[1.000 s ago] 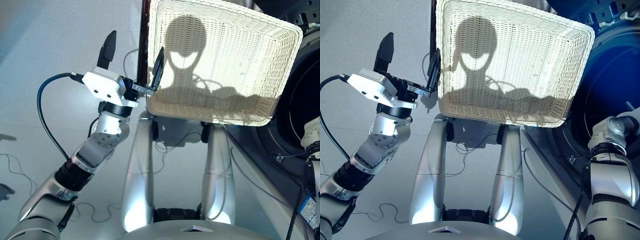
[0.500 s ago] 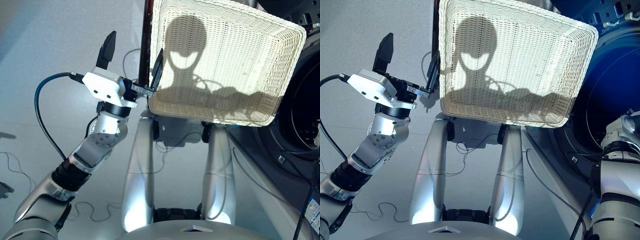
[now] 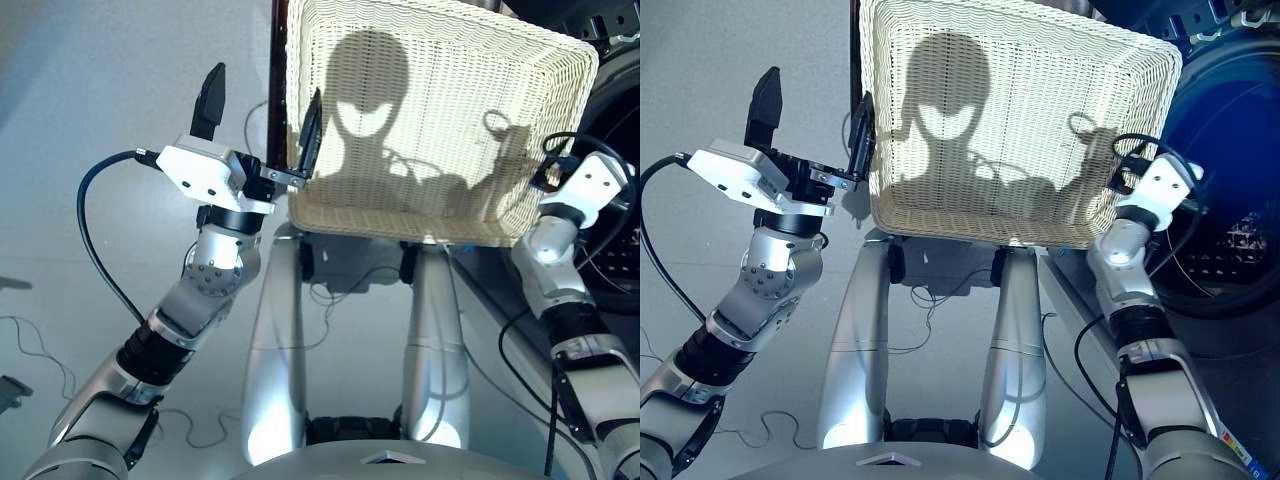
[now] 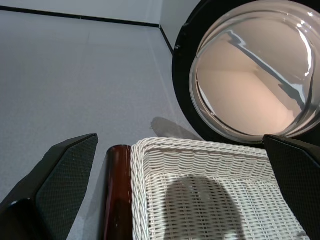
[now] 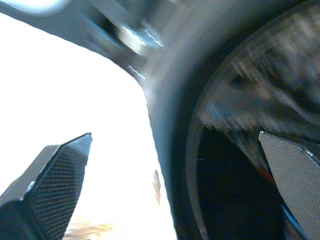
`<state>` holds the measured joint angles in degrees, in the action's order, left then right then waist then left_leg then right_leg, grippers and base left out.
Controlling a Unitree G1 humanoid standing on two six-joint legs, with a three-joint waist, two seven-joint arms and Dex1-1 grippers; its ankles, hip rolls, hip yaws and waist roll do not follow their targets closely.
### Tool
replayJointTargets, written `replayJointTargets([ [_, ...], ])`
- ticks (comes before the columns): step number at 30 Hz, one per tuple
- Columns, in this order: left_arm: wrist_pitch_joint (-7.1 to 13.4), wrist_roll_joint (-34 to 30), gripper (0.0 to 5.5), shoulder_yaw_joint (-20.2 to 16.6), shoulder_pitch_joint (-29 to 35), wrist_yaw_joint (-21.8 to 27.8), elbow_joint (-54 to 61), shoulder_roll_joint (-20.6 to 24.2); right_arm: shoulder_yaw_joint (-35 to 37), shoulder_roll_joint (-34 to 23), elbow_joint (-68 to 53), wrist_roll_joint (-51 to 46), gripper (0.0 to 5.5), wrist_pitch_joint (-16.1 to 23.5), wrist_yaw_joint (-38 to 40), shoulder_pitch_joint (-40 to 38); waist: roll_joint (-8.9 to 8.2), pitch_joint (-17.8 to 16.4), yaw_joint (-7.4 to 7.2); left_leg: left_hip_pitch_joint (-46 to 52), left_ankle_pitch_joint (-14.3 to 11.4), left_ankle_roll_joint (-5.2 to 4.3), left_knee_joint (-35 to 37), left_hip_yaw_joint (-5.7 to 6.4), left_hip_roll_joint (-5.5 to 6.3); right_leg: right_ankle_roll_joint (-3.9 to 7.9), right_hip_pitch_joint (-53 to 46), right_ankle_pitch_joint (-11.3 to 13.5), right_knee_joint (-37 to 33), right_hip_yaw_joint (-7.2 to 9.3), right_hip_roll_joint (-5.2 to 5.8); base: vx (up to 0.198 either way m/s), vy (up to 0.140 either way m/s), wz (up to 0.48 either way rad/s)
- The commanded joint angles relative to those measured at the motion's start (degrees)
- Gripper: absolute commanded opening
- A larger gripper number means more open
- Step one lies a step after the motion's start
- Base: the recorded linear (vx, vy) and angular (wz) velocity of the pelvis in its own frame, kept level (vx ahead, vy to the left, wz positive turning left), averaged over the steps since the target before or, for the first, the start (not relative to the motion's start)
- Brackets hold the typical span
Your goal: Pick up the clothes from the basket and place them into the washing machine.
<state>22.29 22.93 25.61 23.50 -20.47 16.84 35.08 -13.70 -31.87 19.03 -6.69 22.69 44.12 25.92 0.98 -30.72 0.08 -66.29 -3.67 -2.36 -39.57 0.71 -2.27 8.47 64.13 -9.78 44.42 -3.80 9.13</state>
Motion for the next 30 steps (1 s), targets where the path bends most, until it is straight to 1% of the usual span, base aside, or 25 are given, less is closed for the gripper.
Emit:
replayJointTargets([
  [1,3.7,-2.4,5.5,-0.2,-0.1,0.0,4.5,-1.1,-2.3,1.0,-6.5,4.6,5.5,3.2,-2.1,0.2,1.59,0.9,-0.78,4.7,-1.9,-1.26,1.9,-2.5,-0.97,-1.54,-0.4,5.8,-5.8,0.57,-1.33,0.0,0.0,0.0],
  [2,3.7,-2.4,5.5,-0.3,-0.1,0.0,4.5,-1.0,-2.3,1.0,-6.5,4.6,5.5,3.2,-2.1,0.2,1.54,0.9,-0.82,4.7,-1.9,-1.26,2.0,-2.52,-0.95,-1.54,-0.4,5.8,-5.8,0.55,-1.32,0.0,0.0,0.0],
  [4,3.7,-2.1,5.5,-0.2,-0.8,0.1,4.1,-1.5,-6.7,0.7,-11.2,6.1,5.5,3.4,-5.5,0.5,1.36,0.9,-0.72,5.7,-1.6,-1.24,2.8,-2.7,-0.99,-1.4,-1.4,6.1,-6.5,0.71,-1.23,0.0,0.0,0.0],
  [7,3.5,-2.0,5.5,0.2,-1.7,0.7,1.9,-1.9,-9.5,0.3,-12.9,5.8,5.5,4.1,-8.6,-0.3,0.99,0.9,-0.85,8.1,-1.0,-1.44,4.1,-2.98,-1.06,-1.16,-3.5,6.4,-7.4,1.03,-0.91,0.0,0.0,0.0],
  [10,3.0,2.2,5.5,0.7,-4.6,4.2,-4.2,-3.0,-10.5,1.0,-12.1,2.1,5.5,4.6,-13.1,-2.8,0.52,0.9,-0.9,13.4,0.0,-1.67,7.4,-3.16,-0.91,-0.94,-8.9,7.1,-10.1,2.01,-0.55,0.04,0.002,-0.009],
  [11,2.6,3.6,5.5,0.7,-5.6,6.3,-6.5,-3.0,-10.8,1.3,-10.9,0.4,5.5,4.6,-15.2,-4.0,0.32,0.9,-0.94,15.9,0.3,-1.74,9.0,-3.24,-0.84,-0.79,-11.3,7.3,-11.4,2.43,-0.51,0.083,0.008,-0.023],
  [13,1.6,4.9,5.5,0.4,-7.2,8.6,-13.3,-4.0,-10.5,2.3,-8.5,-4.1,5.5,4.4,-19.6,-6.7,-0.24,0.9,-1.15,20.8,0.9,-1.69,11.9,-3.4,-0.53,-0.41,-16.3,8.2,-14.2,2.93,-0.4,0.099,0.017,-0.072],
  [14,1.1,4.2,5.5,-0.3,-8.2,9.3,-17.3,-4.8,-10.2,2.9,-6.7,-5.7,5.5,4.1,-21.7,-8.3,-0.49,0.9,-1.2,23.3,1.1,-1.65,13.3,-3.56,-0.45,-0.21,-19.1,8.5,-15.7,3.18,-0.35,0.115,0.023,-0.102],
  [15,0.5,4.4,5.5,-1.1,-9.2,9.7,-21.9,-6.7,-9.6,4.0,-4.0,-7.8,5.5,3.6,-23.8,-9.8,-0.6,0.9,-1.19,26.3,1.5,-1.65,15.0,-3.47,-0.18,0.02,-22.0,8.9,-17.2,3.64,-0.27,0.133,0.021,-0.091],
  [16,0.1,5.5,5.5,-1.9,-10.1,11.6,-26.1,-8.1,-8.9,4.6,-0.9,-8.6,5.5,2.9,-25.1,-11.3,-0.69,0.9,-1.29,29.6,1.8,-1.68,16.8,-3.45,0.02,0.21,-25.6,9.2,-18.9,4.1,-0.05,0.131,0.013,-0.03],
  [17,0.3,6.2,5.5,-2.5,-10.4,13.7,-28.1,-8.3,-8.0,4.9,0.2,-9.9,5.5,2.2,-26.9,-12.6,-0.79,0.9,-1.36,31.9,1.9,-1.69,17.8,-3.39,0.07,0.35,-27.7,9.4,-20.0,4.42,0.11,0.133,0.012,0.017],
  [18,-0.1,7.0,5.5,-3.3,-10.8,15.9,-32.0,-9.8,-7.5,5.8,2.8,-11.9,5.5,2.0,-29.0,-13.6,-0.95,0.9,-1.39,34.9,2.3,-1.83,19.7,-3.38,0.1,0.53,-30.7,9.6,-21.5,4.94,0.1,0.128,0.008,0.041],
  [19,-0.2,6.8,5.5,-4.2,-10.9,16.8,-37.0,-11.0,-6.8,7.2,5.8,-14.7,5.5,1.0,-31.5,-14.7,-1.22,0.9,-1.33,37.8,2.6,-2.02,21.3,-3.36,-0.02,0.73,-33.7,9.7,-23.1,5.58,0.2,0.133,0.016,0.049],
  [20,-0.3,6.1,5.5,-5.9,-11.2,17.2,-41.0,-12.4,-6.7,7.9,8.2,-16.3,5.5,-0.2,-34.2,-15.8,-1.47,0.9,-1.13,41.2,2.8,-2.16,23.1,-3.45,-0.12,0.86,-37.1,9.8,-24.5,6.03,0.17,0.127,0.004,0.055],
  [21,-0.3,5.7,5.5,-6.9,-11.6,18.1,-42.9,-12.5,-6.4,8.4,9.7,-18.6,5.5,-1.3,-36.9,-17.4,-1.69,0.9,-0.94,43.8,3.0,-2.21,24.4,-3.4,-0.23,0.97,-39.5,9.8,-25.4,6.56,0.19,0.13,-0.004,0.032],
  [22,-0.4,5.0,5.5,-8.4,-12.3,18.4,-45.6,-13.6,-6.3,8.7,10.8,-19.1,5.5,-2.0,-38.7,-18.9,-1.94,0.9,-0.78,46.7,3.2,-2.33,26.0,-3.45,-0.35,1.18,-42.5,10.0,-26.6,7.16,0.25,0.125,-0.011,0.016],
  [24,-1.0,4.4,5.5,-10.2,-13.3,18.6,-51.4,-15.3,-5.4,10.2,15.0,-20.2,5.5,-2.8,-40.6,-20.0,-2.28,1.1,-0.47,51.6,3.6,-2.4,28.4,-3.21,-0.41,1.6,-47.6,10.4,-29.0,7.58,0.31,0.121,0.008,0.087],
  [26,-1.3,3.9,5.5,-10.9,-15.1,19.8,-53.4,-15.8,-3.8,11.1,18.0,-19.9,5.5,-3.6,-41.6,-21.8,-2.36,3.8,-0.25,54.7,3.6,-2.26,30.4,-3.21,-0.36,1.95,-50.4,10.8,-31.0,8.11,0.35,0.158,0.017,0.069],
  [27,-2.0,4.5,5.5,-11.4,-16.3,20.5,-54.9,-16.4,-3.1,11.6,20.3,-20.0,5.5,-4.0,-42.0,-22.3,-2.28,5.1,-0.22,56.0,3.7,-2.2,31.4,-3.17,-0.25,1.99,-51.8,10.9,-32.1,8.22,0.42,0.152,0.025,-0.002],
  [28,-2.3,4.4,5.5,-11.6,-17.2,20.9,-56.1,-16.8,-2.4,12.1,22.4,-20.4,5.5,-4.4,-42.7,-22.9,-2.39,6.3,-0.22,57.2,3.7,-2.17,32.0,-3.07,-0.25,2.04,-53.0,11.1,-32.9,8.39,0.48,0.149,0.03,-0.007],
  [30,-3.6,3.4,5.5,-11.9,-18.8,23.2,-60.6,-17.3,-2.1,12.5,26.1,-20.2,5.5,-5.6,-45.4,-24.3,-2.67,9.0,-0.29,59.6,3.6,-2.04,33.7,-3.24,-0.13,2.16,-55.5,11.5,-35.1,8.74,0.62,0.132,0.018,0.032],
])
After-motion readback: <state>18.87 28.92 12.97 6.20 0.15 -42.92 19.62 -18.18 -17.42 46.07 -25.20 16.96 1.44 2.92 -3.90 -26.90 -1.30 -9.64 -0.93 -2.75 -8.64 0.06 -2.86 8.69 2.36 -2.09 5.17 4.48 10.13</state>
